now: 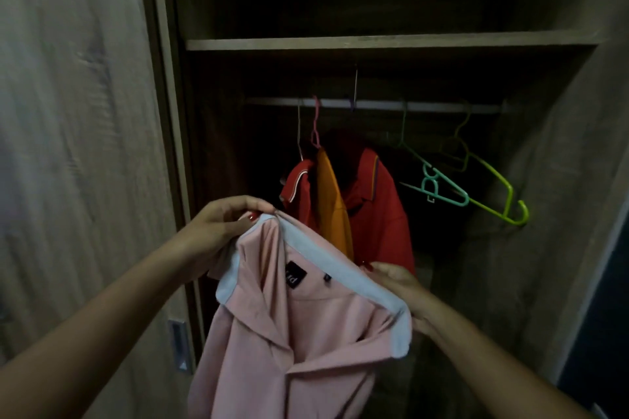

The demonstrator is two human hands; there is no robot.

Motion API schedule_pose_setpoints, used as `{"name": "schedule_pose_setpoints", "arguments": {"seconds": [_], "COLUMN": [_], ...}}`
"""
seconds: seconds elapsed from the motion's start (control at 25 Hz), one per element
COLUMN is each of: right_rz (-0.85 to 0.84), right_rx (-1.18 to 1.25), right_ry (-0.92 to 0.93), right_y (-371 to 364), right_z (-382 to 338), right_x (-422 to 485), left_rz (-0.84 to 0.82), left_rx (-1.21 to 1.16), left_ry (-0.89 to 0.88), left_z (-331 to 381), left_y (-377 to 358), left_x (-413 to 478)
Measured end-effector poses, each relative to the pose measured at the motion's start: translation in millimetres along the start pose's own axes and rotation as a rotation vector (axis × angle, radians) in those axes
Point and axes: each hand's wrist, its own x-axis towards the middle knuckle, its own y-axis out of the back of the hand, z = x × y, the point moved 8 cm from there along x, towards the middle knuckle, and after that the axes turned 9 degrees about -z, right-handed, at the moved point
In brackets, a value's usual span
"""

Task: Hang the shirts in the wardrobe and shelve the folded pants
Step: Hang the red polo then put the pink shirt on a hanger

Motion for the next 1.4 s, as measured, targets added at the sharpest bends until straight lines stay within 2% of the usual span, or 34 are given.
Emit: {"name": "schedule_pose_setpoints", "arguments": {"seconds": [0.08,0.2,0.32,0.44,0.52,0.6,0.68,0.72,0.76,0.8,0.88,0.92,0.96,1.12,1.2,1.32,1.4], "right_rz": [-0.039,-0.117,-0.061,-0.139,-0.065,0.188,0.552,0.708,0.81,0.872,0.9,0.896,0.876,0.689,0.698,0.699,0.625], "right_rx": [-0.03,-0.206,-0.439,-0.909,-1.159,-1.162,-1.153,-1.165,-1.196,-1.233,-1.248,-1.197,-1.11,-0.675,-0.62,-0.532,-0.526], "right_ry": [0.014,0.015,-0.058,-0.015,0.172,0.468,0.754,0.799,0.73,0.564,0.134,-0.008,-0.049,0.144,0.233,0.464,0.467], "right_y": [-5,-21,-10,14,27,28,34,44,58,77,116,130,138,136,128,110,100], "right_z": [-4,0,9,13,-17,-87,-165,-193,-212,-220,-211,-200,-192,-179,-180,-164,-122], "right_x": [3,12,13,6,0,-8,-21,-21,-14,0,25,34,43,70,67,46,43], "left_rz": [0.01,0.053,0.136,0.199,0.166,0.101,0.058,0.049,0.047,0.047,0.044,0.045,0.049,0.06,0.053,0.015,0.001], "left_rx": [-0.017,-0.034,-0.125,-0.229,-0.229,-0.202,-0.159,-0.141,-0.129,-0.123,-0.131,-0.134,-0.13,-0.116,-0.12,-0.127,-0.146], "left_ry": [0.007,-0.005,-0.031,-0.08,-0.083,-0.079,-0.075,-0.074,-0.075,-0.077,-0.085,-0.086,-0.085,-0.074,-0.06,-0.045,-0.033], "left_z": [-6,-9,-6,2,5,5,5,5,5,6,6,7,8,6,5,3,0], "left_y": [6,14,26,38,35,25,16,14,14,13,14,15,16,18,17,13,8], "left_x": [-5,-8,-8,-7,-3,1,4,5,6,5,6,5,4,0,-1,-1,2]}}
